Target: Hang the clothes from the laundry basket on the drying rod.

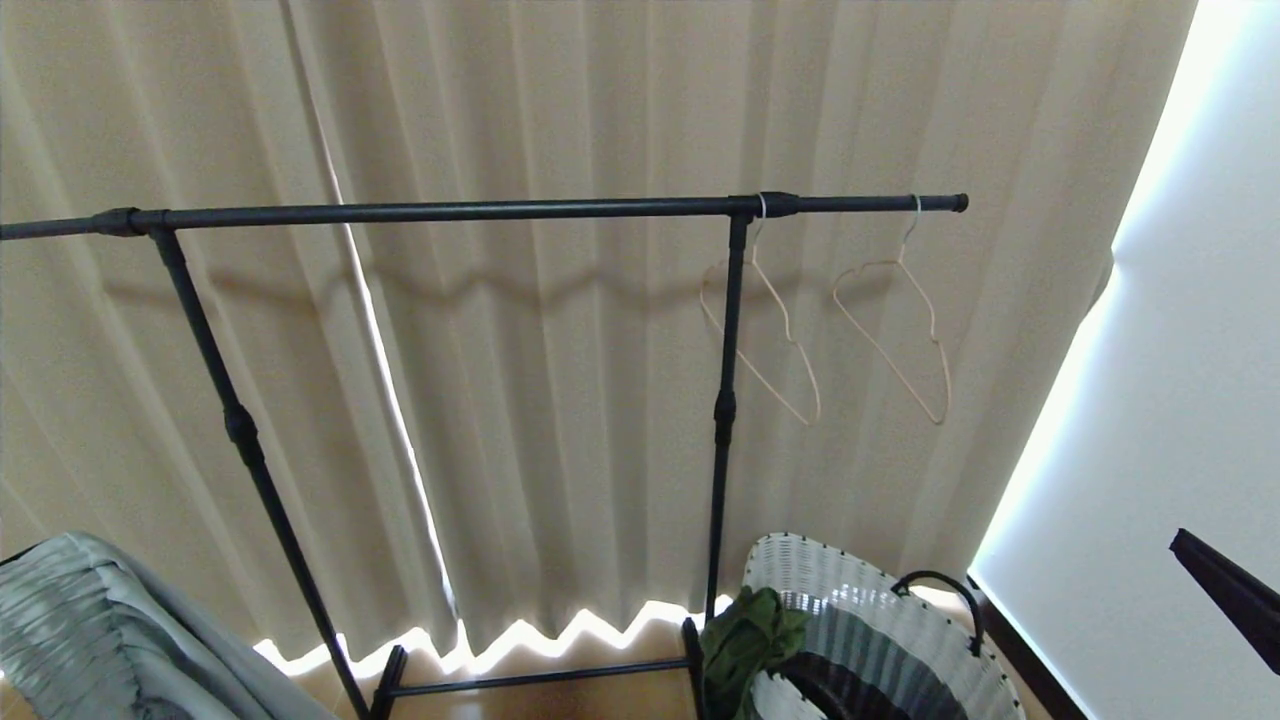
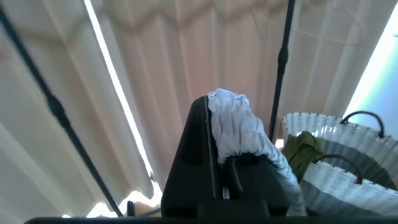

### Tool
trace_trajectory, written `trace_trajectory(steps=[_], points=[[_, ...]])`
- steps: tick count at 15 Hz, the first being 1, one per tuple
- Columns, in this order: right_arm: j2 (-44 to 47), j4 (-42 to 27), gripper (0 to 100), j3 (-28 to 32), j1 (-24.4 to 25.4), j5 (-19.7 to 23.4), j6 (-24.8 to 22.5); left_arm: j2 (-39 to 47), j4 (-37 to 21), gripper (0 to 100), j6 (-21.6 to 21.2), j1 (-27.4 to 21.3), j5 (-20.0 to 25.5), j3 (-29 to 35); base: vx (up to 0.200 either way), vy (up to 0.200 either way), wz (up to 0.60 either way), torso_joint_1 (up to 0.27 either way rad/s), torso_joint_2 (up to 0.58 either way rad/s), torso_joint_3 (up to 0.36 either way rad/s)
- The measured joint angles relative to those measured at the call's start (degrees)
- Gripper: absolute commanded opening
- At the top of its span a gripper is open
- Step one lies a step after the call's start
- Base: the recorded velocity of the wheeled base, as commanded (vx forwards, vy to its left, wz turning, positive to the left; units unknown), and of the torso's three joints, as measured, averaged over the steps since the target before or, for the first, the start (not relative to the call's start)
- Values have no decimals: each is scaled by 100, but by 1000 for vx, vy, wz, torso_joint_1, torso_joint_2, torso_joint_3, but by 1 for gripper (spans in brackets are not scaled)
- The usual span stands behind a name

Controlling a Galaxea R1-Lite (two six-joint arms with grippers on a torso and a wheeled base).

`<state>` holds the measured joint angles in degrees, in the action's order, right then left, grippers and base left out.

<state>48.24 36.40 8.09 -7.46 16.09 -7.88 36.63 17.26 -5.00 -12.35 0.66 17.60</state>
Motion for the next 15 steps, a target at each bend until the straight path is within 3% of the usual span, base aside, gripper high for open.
trace_trajectory(steps=[6, 10, 13, 15], points=[[11, -457, 100, 74, -59, -28, 2, 44, -18, 0, -9, -2, -4, -24, 200, 0, 0, 6, 5, 2], [84, -1976, 100, 953, -69, -41, 30, 115, -18, 0, -9, 22, -15, -52, 150, 0, 0, -1, 1, 1], [399, -2420, 100, 1629, -72, -60, 33, 160, -2, 0, -33, 4, -6, -107, 0, 0, 0, 0, 0, 0], [855, -2492, 100, 2070, -67, -340, 33, 204, 11, 0, -35, 0, -6, -129, 0, 0, 0, 0, 0, 0]])
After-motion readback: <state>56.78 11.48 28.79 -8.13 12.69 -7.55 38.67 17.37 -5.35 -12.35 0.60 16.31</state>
